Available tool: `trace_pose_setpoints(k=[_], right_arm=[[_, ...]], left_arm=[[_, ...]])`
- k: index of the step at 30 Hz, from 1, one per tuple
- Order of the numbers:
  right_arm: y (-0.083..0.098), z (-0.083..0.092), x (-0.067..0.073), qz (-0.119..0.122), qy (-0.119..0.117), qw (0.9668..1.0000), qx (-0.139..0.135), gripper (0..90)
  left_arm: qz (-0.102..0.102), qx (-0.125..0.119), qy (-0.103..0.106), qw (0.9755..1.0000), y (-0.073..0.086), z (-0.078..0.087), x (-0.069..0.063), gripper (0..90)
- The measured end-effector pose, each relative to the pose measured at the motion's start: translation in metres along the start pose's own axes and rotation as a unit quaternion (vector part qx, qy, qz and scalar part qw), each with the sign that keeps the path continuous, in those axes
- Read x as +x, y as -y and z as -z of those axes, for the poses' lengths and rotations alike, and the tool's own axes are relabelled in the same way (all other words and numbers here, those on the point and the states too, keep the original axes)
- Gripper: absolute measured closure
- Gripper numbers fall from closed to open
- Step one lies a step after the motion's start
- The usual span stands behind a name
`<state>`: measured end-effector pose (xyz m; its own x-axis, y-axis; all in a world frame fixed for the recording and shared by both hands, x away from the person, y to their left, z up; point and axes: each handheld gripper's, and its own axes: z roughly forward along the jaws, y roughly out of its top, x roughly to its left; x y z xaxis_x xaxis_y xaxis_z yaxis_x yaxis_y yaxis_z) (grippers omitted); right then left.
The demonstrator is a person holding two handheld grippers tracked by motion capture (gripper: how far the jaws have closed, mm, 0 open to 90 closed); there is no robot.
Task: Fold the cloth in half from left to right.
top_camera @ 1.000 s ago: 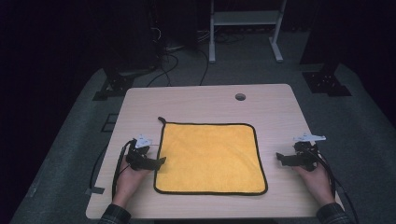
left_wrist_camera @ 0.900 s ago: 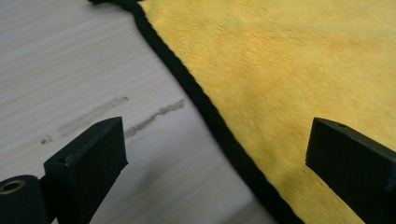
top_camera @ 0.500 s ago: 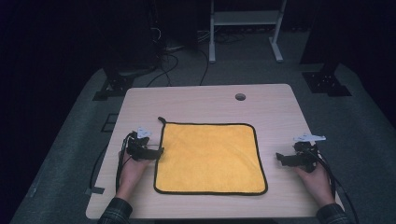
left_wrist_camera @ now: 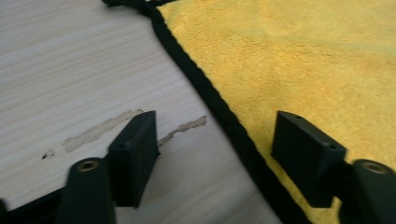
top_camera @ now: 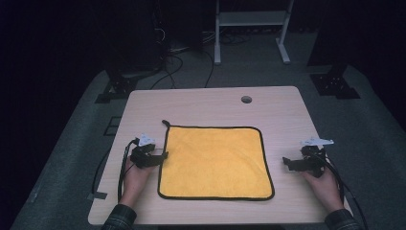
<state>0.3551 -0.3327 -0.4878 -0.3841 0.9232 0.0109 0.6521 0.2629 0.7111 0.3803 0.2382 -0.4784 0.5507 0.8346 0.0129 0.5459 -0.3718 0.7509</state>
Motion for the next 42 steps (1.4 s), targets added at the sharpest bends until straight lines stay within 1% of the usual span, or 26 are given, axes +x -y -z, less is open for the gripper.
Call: trace_pose_setpoints(k=[1,3,4,5,7,11,12,15,17,20,23,27,29,30,33,36,38,40,42], right_arm=[[0.000,0.000,0.000,0.001,-0.001,1.0000,0.001,0.0],[0.000,0.000,0.000,0.001,-0.001,1.0000,0.000,0.0],[0.000,0.000,0.000,0.001,-0.001,1.0000,0.000,0.0],[0.000,0.000,0.000,0.001,-0.002,1.0000,0.000,0.0],[0.000,0.000,0.000,0.001,-0.002,1.0000,0.000,0.0],[0.000,0.000,0.001,0.001,-0.002,1.0000,0.000,0.0],[0.000,0.000,0.001,0.001,-0.002,1.0000,0.000,0.0],[0.000,0.000,0.001,0.000,-0.002,1.0000,0.001,0.0],[0.000,0.000,0.001,0.000,-0.002,1.0000,0.001,0.0],[0.000,0.000,0.001,0.000,-0.002,1.0000,0.001,0.0],[0.000,0.000,0.001,0.000,-0.002,1.0000,0.001,0.0],[0.000,0.000,0.001,-0.001,-0.002,1.0000,0.000,0.0],[0.000,0.000,0.001,0.000,-0.002,1.0000,0.001,0.0],[0.000,0.000,0.001,0.000,-0.002,1.0000,0.001,0.0],[0.000,0.000,0.001,0.000,-0.002,1.0000,0.001,0.0],[0.000,0.000,0.001,0.000,-0.002,1.0000,0.001,0.0],[0.000,0.000,0.001,0.000,-0.002,1.0000,0.001,0.0],[0.000,0.000,0.001,0.000,-0.002,1.0000,0.001,0.0],[0.000,0.000,0.001,0.000,-0.002,1.0000,0.001,0.0]], left_arm=[[-0.002,0.001,0.003,1.0000,0.000,0.001,-0.001,39.1],[-0.006,0.000,0.009,0.9999,-0.001,0.002,-0.004,46.4],[-0.009,-0.003,0.015,0.9998,0.000,0.002,-0.006,50.7],[-0.010,-0.004,0.015,0.9998,0.001,0.002,-0.006,55.9],[-0.008,-0.004,0.019,0.9998,0.001,0.003,-0.008,59.8],[-0.005,0.006,0.024,0.9997,-0.002,0.003,-0.011,70.6],[-0.003,0.008,0.026,0.9996,-0.003,0.003,-0.012,72.1],[0.000,0.012,0.033,0.9994,-0.004,0.002,-0.014,80.5],[0.000,0.016,0.033,0.9993,-0.005,0.003,-0.015,83.9],[-0.005,0.017,0.028,0.9994,-0.006,0.002,-0.017,84.8],[-0.007,0.018,0.034,0.9992,-0.005,0.003,-0.015,85.2],[-0.006,0.024,0.043,0.9988,-0.003,0.008,-0.008,85.6],[0.001,0.024,0.047,0.9986,-0.001,0.009,-0.006,85.6],[0.000,0.026,0.047,0.9985,-0.001,0.011,-0.004,85.5],[0.002,0.027,0.040,0.9988,0.001,0.015,0.001,85.5],[0.004,0.027,0.022,0.9994,0.002,0.021,0.008,85.6],[0.012,0.024,0.015,0.9995,0.004,0.025,0.013,85.6],[0.024,0.015,0.020,0.9994,0.005,0.029,0.016,85.6],[0.034,0.001,0.029,0.9990,0.004,0.032,0.017,85.6]])
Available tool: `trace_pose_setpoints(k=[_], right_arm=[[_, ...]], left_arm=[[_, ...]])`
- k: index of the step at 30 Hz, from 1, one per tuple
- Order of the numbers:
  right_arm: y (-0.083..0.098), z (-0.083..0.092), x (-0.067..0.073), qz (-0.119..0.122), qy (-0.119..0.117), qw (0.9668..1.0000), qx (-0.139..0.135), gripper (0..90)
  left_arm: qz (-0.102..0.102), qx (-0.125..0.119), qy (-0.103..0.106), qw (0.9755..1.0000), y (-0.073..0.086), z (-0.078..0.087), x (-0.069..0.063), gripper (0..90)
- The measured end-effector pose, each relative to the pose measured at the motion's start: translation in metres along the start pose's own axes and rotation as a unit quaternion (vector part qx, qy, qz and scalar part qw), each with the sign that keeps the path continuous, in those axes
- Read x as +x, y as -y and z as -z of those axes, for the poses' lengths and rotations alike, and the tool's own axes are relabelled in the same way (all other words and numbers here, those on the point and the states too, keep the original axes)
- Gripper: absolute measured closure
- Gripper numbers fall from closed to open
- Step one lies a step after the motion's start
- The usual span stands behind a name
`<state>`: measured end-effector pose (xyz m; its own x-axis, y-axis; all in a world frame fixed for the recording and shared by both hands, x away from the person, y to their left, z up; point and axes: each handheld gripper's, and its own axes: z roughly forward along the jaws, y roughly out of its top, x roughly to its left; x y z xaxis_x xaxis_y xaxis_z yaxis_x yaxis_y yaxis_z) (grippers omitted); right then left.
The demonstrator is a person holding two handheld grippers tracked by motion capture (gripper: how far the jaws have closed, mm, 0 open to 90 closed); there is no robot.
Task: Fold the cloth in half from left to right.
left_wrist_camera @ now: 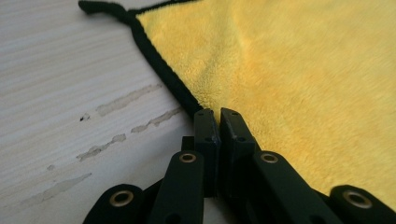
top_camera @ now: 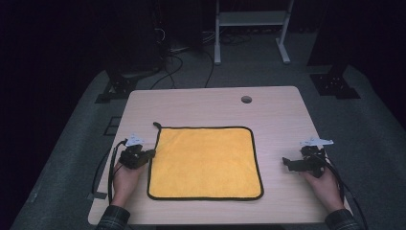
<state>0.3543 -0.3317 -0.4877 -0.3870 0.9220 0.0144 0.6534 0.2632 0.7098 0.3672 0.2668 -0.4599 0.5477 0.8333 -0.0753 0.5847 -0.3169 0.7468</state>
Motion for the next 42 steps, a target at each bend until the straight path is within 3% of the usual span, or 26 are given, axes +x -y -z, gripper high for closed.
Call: trace_pose_setpoints(k=[7,12,25,28,42], right_arm=[[0.000,0.000,0.000,0.000,0.000,1.0000,0.000,0.0],[0.000,0.000,0.000,0.001,-0.001,1.0000,0.000,0.0],[0.000,0.000,0.000,0.003,-0.002,1.0000,0.000,0.0],[0.000,0.000,0.000,0.003,-0.002,1.0000,0.000,0.0],[0.000,0.000,0.000,0.003,-0.002,1.0000,0.000,0.0]], left_arm=[[0.018,-0.032,0.034,0.9987,-0.003,0.005,-0.003,85.5],[0.033,-0.056,0.069,0.9955,-0.007,0.006,-0.008,85.4],[0.016,-0.062,0.122,0.9904,-0.027,-0.013,-0.036,85.1],[0.017,-0.065,0.137,0.9882,-0.031,-0.019,-0.044,85.1],[-0.001,-0.063,0.172,0.9830,-0.052,-0.045,-0.074,85.1]])
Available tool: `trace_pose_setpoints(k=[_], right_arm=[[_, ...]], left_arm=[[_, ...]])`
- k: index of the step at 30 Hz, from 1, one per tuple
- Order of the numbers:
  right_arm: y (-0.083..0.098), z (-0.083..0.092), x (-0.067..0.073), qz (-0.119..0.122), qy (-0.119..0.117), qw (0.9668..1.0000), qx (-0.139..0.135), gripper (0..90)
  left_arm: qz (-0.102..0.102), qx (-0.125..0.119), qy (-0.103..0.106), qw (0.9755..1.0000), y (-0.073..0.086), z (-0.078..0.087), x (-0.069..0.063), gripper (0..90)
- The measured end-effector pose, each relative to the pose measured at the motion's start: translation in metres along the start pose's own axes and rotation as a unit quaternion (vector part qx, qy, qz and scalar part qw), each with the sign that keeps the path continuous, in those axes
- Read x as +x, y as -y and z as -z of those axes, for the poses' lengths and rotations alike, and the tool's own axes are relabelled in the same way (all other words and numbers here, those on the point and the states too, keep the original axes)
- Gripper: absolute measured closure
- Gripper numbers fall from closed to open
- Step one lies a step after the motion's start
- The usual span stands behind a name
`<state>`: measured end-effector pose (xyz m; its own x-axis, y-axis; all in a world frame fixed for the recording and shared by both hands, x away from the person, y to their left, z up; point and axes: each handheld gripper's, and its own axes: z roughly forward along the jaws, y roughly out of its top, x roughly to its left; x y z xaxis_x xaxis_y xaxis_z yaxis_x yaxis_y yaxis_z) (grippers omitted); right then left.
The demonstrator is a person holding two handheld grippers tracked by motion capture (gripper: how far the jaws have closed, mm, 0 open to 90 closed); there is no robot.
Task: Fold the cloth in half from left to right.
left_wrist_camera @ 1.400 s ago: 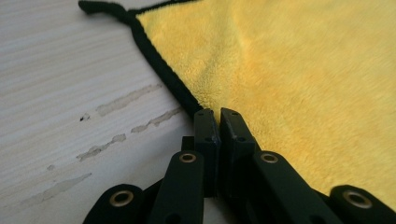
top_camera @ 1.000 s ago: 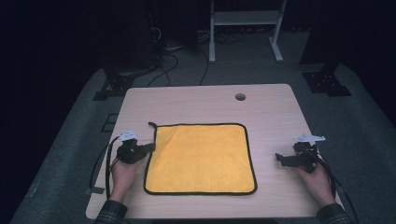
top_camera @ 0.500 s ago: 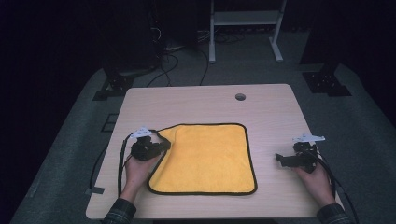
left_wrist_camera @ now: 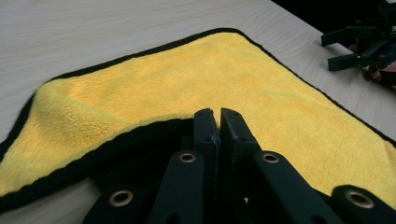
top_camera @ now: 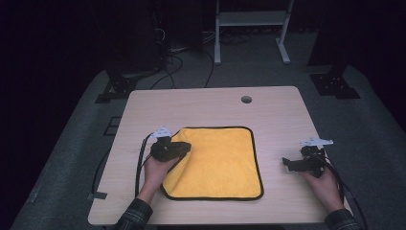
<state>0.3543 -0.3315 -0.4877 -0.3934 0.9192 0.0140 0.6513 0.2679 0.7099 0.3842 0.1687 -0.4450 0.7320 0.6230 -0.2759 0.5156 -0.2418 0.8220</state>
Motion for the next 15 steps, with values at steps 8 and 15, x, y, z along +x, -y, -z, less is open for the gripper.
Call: trace_pose_setpoints(k=[8,15], right_arm=[[0.000,0.000,0.000,0.000,0.000,1.0000,0.000,0.0],[0.000,0.000,0.000,0.000,0.000,1.0000,0.000,0.0]], left_arm=[[-0.011,0.006,0.014,0.9998,-0.009,-0.019,-0.009,85.1],[-0.024,0.010,0.030,0.9992,-0.015,-0.036,-0.018,85.1]])
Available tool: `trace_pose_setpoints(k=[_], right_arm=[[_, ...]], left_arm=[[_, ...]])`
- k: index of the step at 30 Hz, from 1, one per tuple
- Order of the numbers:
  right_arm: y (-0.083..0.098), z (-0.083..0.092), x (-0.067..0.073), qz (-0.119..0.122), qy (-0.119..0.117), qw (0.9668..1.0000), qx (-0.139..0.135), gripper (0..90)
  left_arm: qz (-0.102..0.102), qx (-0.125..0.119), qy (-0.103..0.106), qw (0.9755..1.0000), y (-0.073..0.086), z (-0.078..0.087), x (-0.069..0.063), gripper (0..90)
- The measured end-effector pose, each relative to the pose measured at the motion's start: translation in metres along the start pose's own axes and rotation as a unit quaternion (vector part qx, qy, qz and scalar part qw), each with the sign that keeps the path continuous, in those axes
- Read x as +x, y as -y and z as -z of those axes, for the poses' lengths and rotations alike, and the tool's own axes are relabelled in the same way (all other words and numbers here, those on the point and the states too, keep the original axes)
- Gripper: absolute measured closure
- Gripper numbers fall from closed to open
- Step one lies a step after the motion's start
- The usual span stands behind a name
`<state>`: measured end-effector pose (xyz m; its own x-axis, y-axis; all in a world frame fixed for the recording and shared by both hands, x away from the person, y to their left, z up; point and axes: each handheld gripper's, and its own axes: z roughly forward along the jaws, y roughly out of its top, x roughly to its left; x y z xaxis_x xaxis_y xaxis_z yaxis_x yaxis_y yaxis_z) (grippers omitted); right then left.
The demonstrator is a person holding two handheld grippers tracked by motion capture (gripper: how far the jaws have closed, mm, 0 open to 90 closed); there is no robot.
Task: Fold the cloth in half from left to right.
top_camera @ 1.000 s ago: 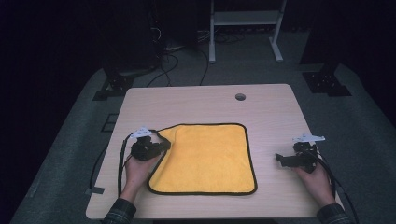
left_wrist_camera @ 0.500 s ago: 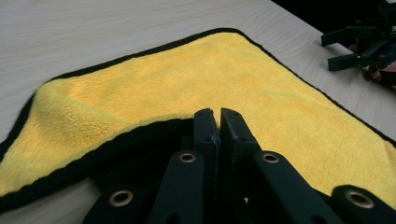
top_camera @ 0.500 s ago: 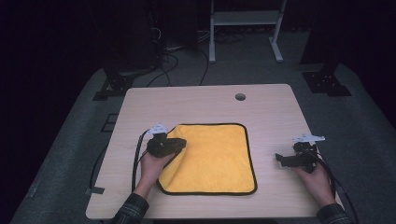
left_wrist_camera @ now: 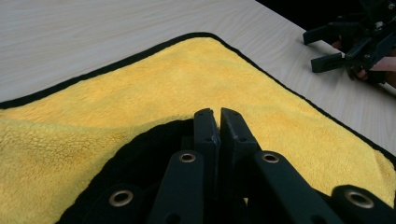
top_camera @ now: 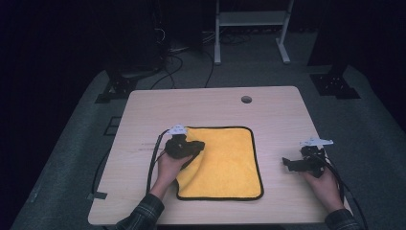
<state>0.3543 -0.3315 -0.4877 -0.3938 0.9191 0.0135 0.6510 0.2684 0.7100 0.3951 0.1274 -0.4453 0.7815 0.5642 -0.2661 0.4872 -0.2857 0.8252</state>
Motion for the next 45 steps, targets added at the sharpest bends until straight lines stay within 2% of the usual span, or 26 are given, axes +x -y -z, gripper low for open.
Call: trace_pose_setpoints(k=[7,12,33,42,45], right_arm=[[0.000,0.000,0.000,0.000,0.000,1.0000,0.000,0.0],[0.000,0.000,0.000,0.000,0.000,1.0000,0.000,0.0],[0.000,0.000,0.000,0.003,-0.002,1.0000,0.000,0.0],[0.000,0.000,0.000,0.003,-0.002,1.0000,0.000,0.0],[0.000,0.000,0.000,0.003,-0.002,1.0000,0.000,0.0]], left_arm=[[-0.015,0.006,0.016,0.9997,-0.007,-0.015,-0.007,85.1],[-0.013,0.008,0.026,0.9996,-0.010,-0.025,-0.011,85.1],[-0.035,0.021,0.066,0.9970,-0.025,-0.066,-0.033,85.2],[-0.040,0.032,0.080,0.9955,-0.030,-0.090,-0.043,85.2],[-0.038,0.027,0.084,0.9954,-0.035,-0.095,-0.044,85.2]])
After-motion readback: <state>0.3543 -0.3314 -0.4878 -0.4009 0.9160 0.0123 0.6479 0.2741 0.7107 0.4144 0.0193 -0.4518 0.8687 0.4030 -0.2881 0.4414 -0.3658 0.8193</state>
